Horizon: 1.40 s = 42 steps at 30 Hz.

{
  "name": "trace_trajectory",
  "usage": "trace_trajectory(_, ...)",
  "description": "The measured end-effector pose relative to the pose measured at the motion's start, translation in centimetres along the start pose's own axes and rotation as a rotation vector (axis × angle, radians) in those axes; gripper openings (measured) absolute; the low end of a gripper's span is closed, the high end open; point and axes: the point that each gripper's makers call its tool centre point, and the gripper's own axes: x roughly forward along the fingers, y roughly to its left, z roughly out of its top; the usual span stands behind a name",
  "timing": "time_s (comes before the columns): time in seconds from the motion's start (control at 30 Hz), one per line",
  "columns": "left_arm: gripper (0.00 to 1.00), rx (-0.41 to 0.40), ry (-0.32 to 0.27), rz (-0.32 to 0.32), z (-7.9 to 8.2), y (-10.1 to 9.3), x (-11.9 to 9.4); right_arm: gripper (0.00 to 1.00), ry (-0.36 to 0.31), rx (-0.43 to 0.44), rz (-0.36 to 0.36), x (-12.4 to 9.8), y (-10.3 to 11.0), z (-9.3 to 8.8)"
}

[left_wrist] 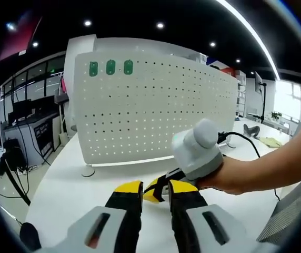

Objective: Insert the hook assembly into the mounting plate slot until the hook locks in place.

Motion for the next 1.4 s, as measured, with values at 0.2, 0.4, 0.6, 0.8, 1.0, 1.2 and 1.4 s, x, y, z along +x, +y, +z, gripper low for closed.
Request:
trace_trajectory(0.2, 0.19, -0.001, 0.006, -0.001, -0.2, 0.0, 0.0, 0.05, -0.009, 0.002, -0.003, 0.0, -0.3, 0.0)
trace_trajectory(0.4, 0.18, -0.003, 0.008, -0.004, -0.2, 0.0, 0.0, 0.02, -0.023, -0.005, -0.004, -0.1, -0.4, 0.2)
trace_trajectory(0.6, 0.17, -0.002, 0.01, -0.004, -0.2, 0.0, -0.1, 0.02, -0.014, 0.047, -0.008, -0.2, -1.0, -0.1)
trace_trajectory(0.8, 0.17, 0.0, 0.01, -0.004, -0.2, 0.0, -0.1, 0.01, -0.014, 0.102, -0.007, -0.5, -1.4, -0.2)
trace_trajectory(1.0, 0.16, 0.003, 0.014, -0.006, -0.3, -0.1, 0.0, 0.0, -0.023, 0.144, 0.01, -0.9, -1.4, 0.0)
trace_trajectory(1.2, 0.15, 0.007, 0.015, -0.01, -0.2, -0.2, 0.0, 0.0, -0.029, 0.25, 0.034, -1.6, -1.2, -0.2)
trace_trajectory(1.4, 0.15, 0.01, 0.018, -0.014, -0.3, -0.3, 0.1, 0.0, -0.027, 0.424, 0.061, -2.7, -1.9, -0.6)
